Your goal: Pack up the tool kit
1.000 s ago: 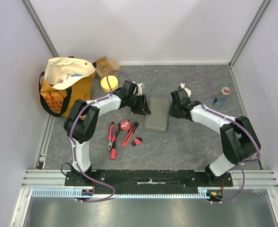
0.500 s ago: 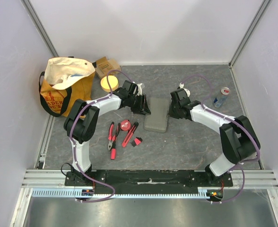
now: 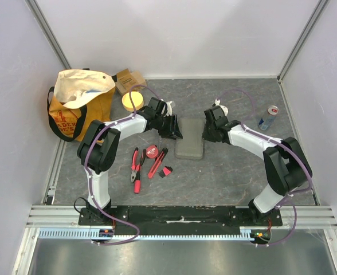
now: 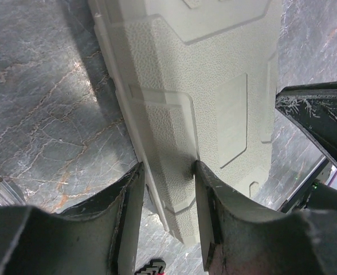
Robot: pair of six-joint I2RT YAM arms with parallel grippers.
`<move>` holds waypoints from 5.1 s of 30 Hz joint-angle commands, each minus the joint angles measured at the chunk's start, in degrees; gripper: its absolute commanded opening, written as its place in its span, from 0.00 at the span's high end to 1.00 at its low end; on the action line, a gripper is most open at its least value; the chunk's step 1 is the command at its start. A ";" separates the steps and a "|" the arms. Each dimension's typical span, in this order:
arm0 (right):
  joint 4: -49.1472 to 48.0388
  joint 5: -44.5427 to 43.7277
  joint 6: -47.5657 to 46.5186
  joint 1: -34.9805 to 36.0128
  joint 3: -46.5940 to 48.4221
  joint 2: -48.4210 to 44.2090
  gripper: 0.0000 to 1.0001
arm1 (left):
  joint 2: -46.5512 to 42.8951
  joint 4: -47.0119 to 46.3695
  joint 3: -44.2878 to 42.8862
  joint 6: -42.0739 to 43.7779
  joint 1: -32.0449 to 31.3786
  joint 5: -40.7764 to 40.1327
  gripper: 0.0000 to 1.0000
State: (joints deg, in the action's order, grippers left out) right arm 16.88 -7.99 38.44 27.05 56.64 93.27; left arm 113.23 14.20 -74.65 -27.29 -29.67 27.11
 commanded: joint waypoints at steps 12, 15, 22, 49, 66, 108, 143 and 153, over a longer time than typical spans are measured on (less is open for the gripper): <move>18.89 -30.24 -2.75 2.14 2.33 7.63 0.82 | 4.89 22.19 -4.27 6.11 -0.92 -14.10 0.62; 18.80 -29.37 -3.36 -0.32 2.77 6.66 0.82 | 5.68 22.80 -4.62 6.28 -0.83 -14.90 0.63; 18.45 -28.06 -6.09 -1.65 4.70 4.90 0.83 | 6.30 22.89 -5.94 6.63 -0.92 -13.32 0.64; 2.10 3.33 -10.58 -1.82 3.91 2.26 0.49 | 7.97 22.89 -8.58 7.78 -1.00 -8.57 0.61; 3.16 -1.24 -10.40 -1.74 3.56 3.31 0.53 | 7.97 22.89 -8.40 7.69 -1.09 -8.48 0.61; 13.70 -4.14 -9.17 -3.67 13.32 -10.22 1.00 | -2.66 5.95 -14.57 -3.20 -0.92 11.03 0.29; 5.88 4.92 -11.10 -12.45 1.81 -12.85 0.95 | 10.08 11.20 -14.38 -2.07 -1.18 -3.55 0.51; 6.49 -5.10 -11.63 -14.57 -2.94 -9.96 0.68 | 9.29 13.05 -13.68 -1.89 -1.27 -7.78 0.53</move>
State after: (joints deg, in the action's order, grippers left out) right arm 20.97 -8.40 27.68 12.51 55.96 80.97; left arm 123.59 25.32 -88.64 -30.20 -30.74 23.40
